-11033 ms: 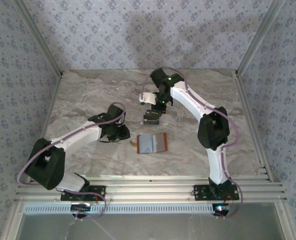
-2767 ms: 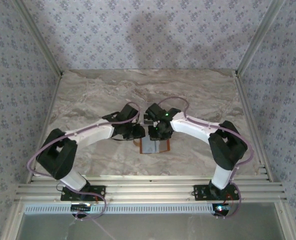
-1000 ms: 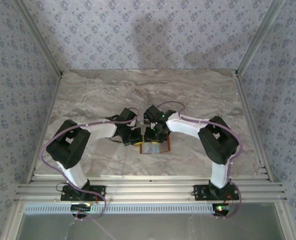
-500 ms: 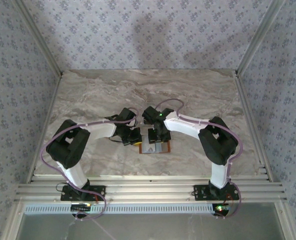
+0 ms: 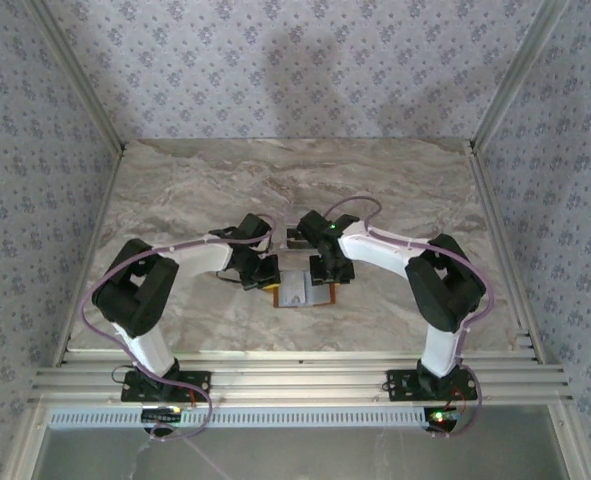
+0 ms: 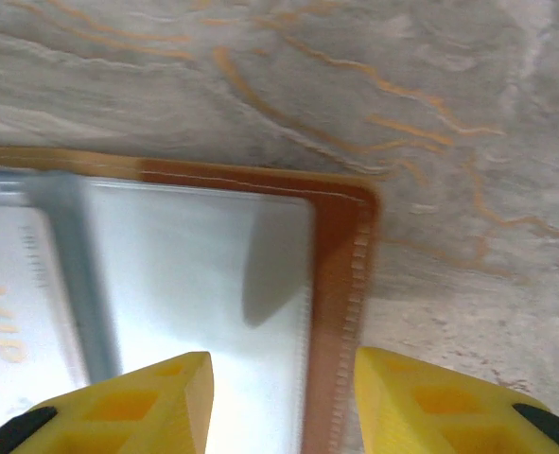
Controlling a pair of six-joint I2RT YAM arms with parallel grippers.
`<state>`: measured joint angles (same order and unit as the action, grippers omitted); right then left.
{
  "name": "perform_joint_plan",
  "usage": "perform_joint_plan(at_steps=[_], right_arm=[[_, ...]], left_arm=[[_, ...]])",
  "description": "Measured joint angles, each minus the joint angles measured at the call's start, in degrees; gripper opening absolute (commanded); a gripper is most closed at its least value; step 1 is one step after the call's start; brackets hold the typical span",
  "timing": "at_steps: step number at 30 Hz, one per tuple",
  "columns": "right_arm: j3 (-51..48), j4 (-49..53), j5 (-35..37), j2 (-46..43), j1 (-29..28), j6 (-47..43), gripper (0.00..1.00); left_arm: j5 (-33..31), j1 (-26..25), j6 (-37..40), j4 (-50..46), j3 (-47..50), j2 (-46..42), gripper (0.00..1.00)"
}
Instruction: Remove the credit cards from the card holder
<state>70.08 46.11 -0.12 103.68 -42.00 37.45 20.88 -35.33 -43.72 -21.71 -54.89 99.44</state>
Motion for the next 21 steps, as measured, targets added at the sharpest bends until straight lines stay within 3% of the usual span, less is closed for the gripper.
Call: perform_joint_plan(at_steps=[13, 21], right_arm=[[-4.3, -1.2, -0.5, -3.4, 1.7, -0.5, 0.39], [-4.3, -2.3, -2.7, -6.3, 1.8, -0.7, 0.35]], left_arm=[[-5.6, -5.4, 1.0, -8.4, -7.8, -0.3, 0.22], [-7.2, -5.7, 0.6, -8.5, -8.0, -0.3, 0.22]])
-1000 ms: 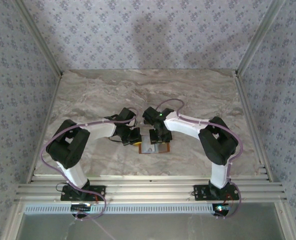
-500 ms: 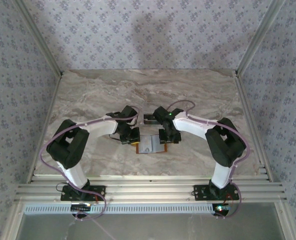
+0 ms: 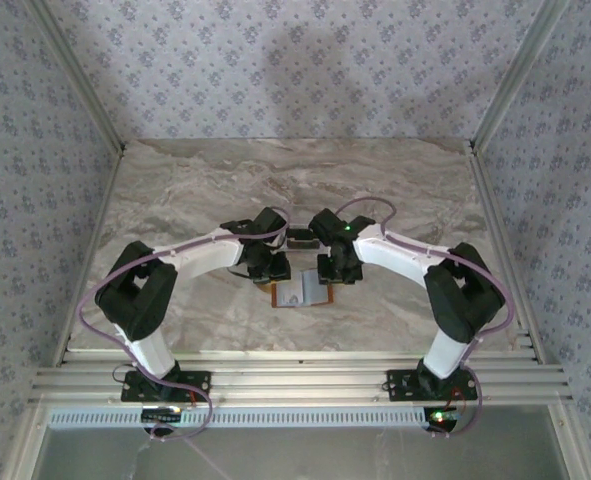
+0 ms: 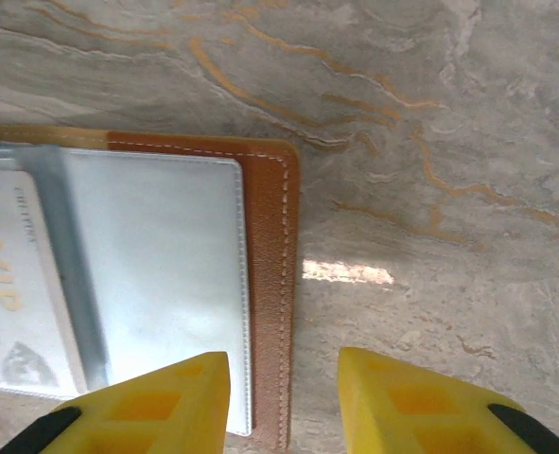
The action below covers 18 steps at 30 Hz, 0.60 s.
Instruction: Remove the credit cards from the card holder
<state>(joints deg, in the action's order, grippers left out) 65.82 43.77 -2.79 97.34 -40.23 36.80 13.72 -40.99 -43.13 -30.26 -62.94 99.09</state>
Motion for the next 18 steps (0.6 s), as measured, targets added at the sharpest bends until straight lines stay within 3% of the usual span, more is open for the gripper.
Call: perform_joint_plan(at_steps=[18], right_arm=[[-1.7, -18.8, -19.4, 3.1, 0.8, 2.1, 0.23]], left_arm=[[0.1, 0.0, 0.0, 0.9, 1.7, 2.4, 0.2]])
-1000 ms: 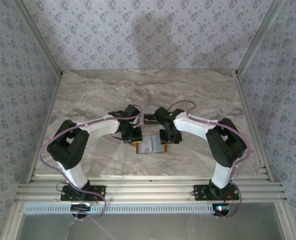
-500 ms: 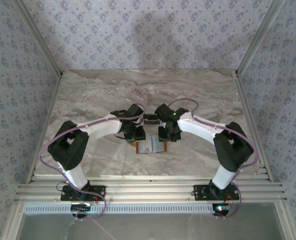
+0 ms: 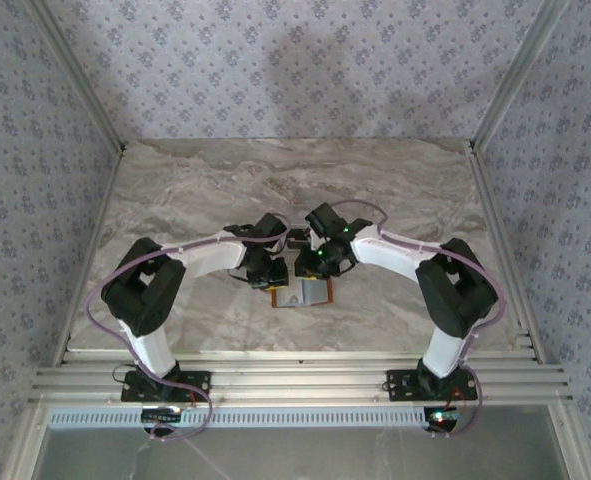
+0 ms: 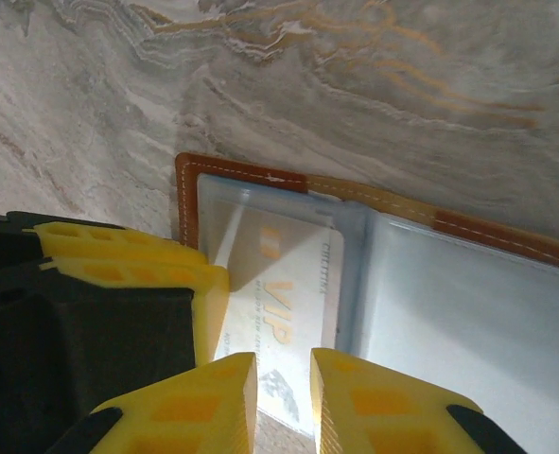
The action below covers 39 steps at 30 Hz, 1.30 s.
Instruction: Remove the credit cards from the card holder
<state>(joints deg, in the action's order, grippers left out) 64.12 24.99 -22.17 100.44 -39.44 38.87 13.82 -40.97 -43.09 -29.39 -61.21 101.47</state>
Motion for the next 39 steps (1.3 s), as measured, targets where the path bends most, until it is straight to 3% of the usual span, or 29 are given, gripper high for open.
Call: perform_joint_plan(at_steps=[11, 39], right_arm=[[-0.7, -4.1, -2.8, 4.2, 0.0, 0.8, 0.22], [-1.4, -0.7, 0.7, 2.4, 0.3, 0.1, 0.21]], left_arm=[[-0.2, 0.0, 0.0, 0.0, 0.0, 0.0, 0.19], [-0.8, 0.0, 0.6, -0.5, 0.0, 0.0, 0.2]])
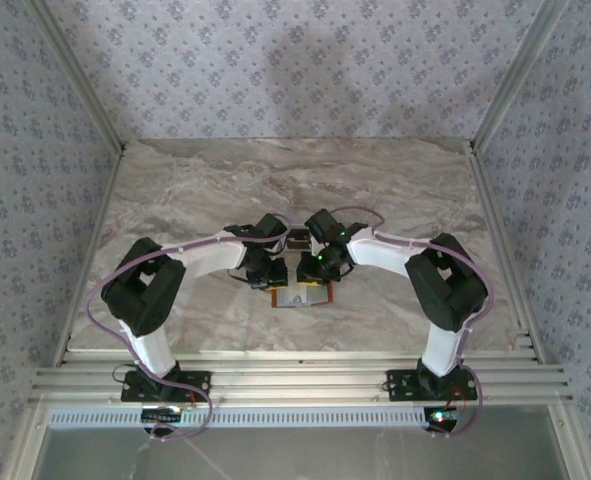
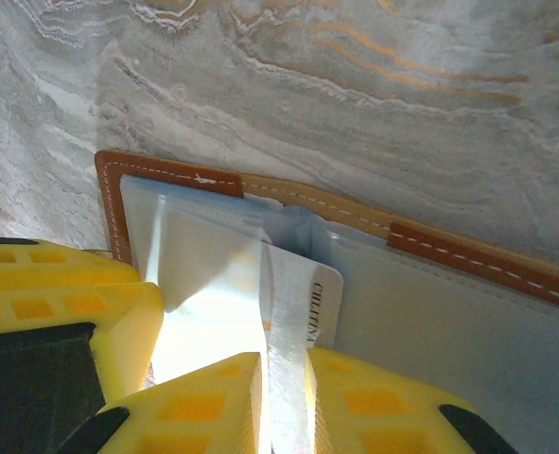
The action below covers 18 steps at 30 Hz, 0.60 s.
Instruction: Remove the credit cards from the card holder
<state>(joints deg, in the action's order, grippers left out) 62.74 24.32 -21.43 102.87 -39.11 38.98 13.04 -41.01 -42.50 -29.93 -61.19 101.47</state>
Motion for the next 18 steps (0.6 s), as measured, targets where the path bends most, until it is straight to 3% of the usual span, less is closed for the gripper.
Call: perform_joint_plan(at_steps=[18], right_arm=[[-5.0, -3.0, -3.6, -3.8, 3.1, 0.2, 0.23]], left_arm=[[-1.1, -0.8, 0.0, -3.5, -3.4, -0.2, 0.3]])
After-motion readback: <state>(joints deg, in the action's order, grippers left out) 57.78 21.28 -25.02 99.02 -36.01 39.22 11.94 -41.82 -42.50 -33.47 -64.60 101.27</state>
